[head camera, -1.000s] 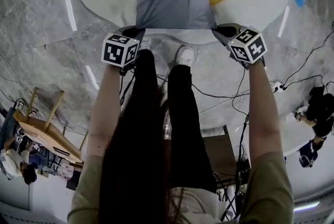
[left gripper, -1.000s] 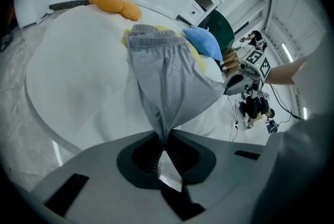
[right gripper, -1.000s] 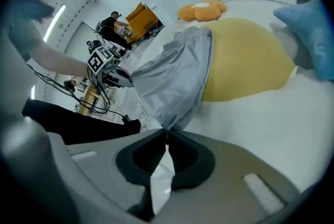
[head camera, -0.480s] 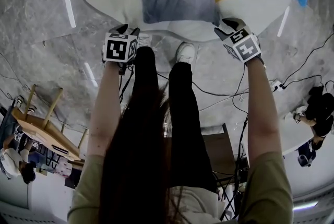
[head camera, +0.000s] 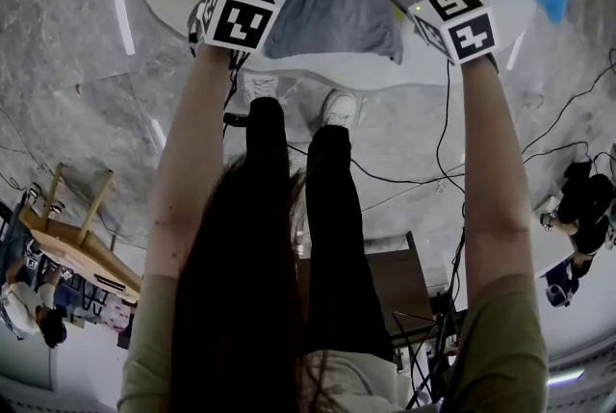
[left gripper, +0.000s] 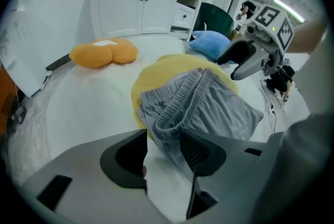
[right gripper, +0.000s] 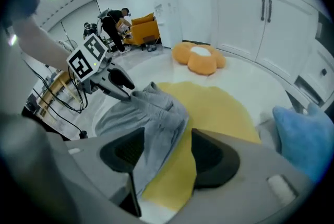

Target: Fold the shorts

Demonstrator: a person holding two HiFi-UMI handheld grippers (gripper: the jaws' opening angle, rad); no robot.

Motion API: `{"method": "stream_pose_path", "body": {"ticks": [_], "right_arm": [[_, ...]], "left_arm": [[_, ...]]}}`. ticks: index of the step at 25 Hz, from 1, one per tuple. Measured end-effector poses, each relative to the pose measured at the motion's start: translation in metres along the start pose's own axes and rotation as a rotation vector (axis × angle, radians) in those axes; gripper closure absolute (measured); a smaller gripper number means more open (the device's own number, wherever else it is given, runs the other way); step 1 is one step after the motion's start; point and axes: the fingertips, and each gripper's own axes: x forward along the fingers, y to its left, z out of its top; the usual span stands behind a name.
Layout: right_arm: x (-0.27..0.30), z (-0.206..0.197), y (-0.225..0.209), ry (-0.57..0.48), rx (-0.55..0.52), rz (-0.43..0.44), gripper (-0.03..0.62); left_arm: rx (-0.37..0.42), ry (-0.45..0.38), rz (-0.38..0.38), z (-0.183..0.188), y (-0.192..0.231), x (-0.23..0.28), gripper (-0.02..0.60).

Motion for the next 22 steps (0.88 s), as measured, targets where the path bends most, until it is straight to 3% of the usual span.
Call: {"method": "stream_pose_path", "body": {"ticks": [2, 5, 6, 8, 12, 15, 17, 20, 22], "right_arm": [[0.022, 0.012, -0.002, 0.031, -0.024, 0.026, 0.310], [0.042, 0.019, -0.002, 0.093, -0.069, 0.028, 0.338], [0.044, 0.019, -0.002, 0.107, -0.077, 0.028, 0.395], [0.046, 0.019, -0.006, 0.121, -0.089, 0.026, 0.424], [0.046, 0.031, -0.022, 0.098, -0.121, -0.025, 0.424], [0.052, 0.032, -0.028, 0.120, -0.131, -0.051, 0.424], [0.052, 0.034, -0.026, 0.124, -0.139, -0.041, 0.424], [0.032, 0.045, -0.022, 0.055, -0.159, -0.036, 0.419], [0.013, 0.048, -0.015, 0.011, -0.209, -0.032, 0.410]], "left_arm": [[0.050, 0.039, 0.000, 0.006, 0.002, 0.011, 0.385], [0.061, 0.061, -0.017, 0.007, 0.003, 0.017, 0.469], [0.058, 0.063, -0.026, 0.007, 0.003, 0.018, 0.483], [0.058, 0.054, -0.025, 0.011, 0.007, 0.019, 0.494], [0.090, 0.008, 0.042, 0.036, 0.025, 0.016, 0.492], [0.106, 0.040, 0.050, 0.042, 0.032, 0.025, 0.478], [0.076, 0.054, 0.054, 0.042, 0.036, 0.025, 0.449], [0.029, 0.025, 0.078, 0.036, 0.043, 0.009, 0.394], [0.079, -0.018, 0.098, 0.029, 0.044, -0.008, 0.394]]}}
